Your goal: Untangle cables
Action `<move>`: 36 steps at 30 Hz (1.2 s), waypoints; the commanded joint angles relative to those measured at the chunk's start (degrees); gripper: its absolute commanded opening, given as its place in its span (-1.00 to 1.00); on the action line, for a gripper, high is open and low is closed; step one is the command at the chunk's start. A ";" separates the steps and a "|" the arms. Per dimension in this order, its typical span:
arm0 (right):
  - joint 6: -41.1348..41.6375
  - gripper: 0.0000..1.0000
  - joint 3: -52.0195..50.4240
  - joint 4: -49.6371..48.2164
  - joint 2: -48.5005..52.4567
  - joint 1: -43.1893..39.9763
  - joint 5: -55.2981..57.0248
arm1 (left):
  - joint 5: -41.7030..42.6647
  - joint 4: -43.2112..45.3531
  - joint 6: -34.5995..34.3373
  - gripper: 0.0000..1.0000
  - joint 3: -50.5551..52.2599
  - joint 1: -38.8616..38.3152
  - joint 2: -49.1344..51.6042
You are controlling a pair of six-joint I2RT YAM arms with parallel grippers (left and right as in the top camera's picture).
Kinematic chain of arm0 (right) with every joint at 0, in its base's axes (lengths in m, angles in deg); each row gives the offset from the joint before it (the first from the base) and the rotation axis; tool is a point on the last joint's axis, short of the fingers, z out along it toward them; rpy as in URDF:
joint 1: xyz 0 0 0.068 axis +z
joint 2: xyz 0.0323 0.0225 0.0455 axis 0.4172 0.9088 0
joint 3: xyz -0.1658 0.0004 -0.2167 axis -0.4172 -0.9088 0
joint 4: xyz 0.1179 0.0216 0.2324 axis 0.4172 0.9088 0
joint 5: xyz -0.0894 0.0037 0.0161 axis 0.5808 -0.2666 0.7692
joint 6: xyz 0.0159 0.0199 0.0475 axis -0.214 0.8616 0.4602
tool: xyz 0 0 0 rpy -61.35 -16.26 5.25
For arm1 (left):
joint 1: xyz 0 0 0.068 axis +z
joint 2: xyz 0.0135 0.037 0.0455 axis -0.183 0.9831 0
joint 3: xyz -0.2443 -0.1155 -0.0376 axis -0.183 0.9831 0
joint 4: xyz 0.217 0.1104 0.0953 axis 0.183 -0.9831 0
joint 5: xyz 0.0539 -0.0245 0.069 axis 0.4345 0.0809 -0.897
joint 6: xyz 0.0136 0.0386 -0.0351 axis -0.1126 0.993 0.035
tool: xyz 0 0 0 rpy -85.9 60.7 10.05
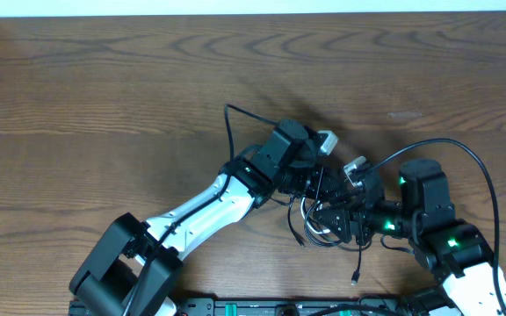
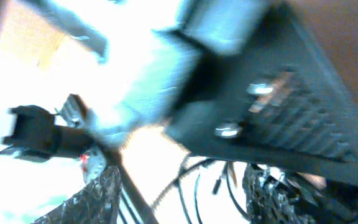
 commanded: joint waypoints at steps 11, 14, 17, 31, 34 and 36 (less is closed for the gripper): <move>-2.54 0.24 3.04 -1.99 -2.69 0.15 -0.83 | -1.01 -1.07 -6.08 -0.85 -1.14 -1.14 0.13; -2.54 0.23 3.04 2.21 -2.69 0.15 0.04 | -2.82 -1.09 -7.19 -0.85 -1.14 -1.14 0.13; -2.47 0.23 3.04 5.22 -2.69 0.17 -0.07 | -5.44 -1.64 -7.19 -0.85 -1.11 -1.14 0.13; 0.70 0.16 2.93 13.88 -1.68 0.17 0.31 | -9.18 -1.90 -7.19 -0.85 -1.14 -1.14 0.13; 0.70 0.13 2.84 14.45 -0.81 0.42 1.44 | -9.18 -1.90 -7.19 -0.85 -1.14 -1.14 0.13; 0.72 0.11 2.84 14.32 0.04 0.94 1.55 | -9.16 -1.90 -7.19 -0.85 -1.11 -1.14 0.13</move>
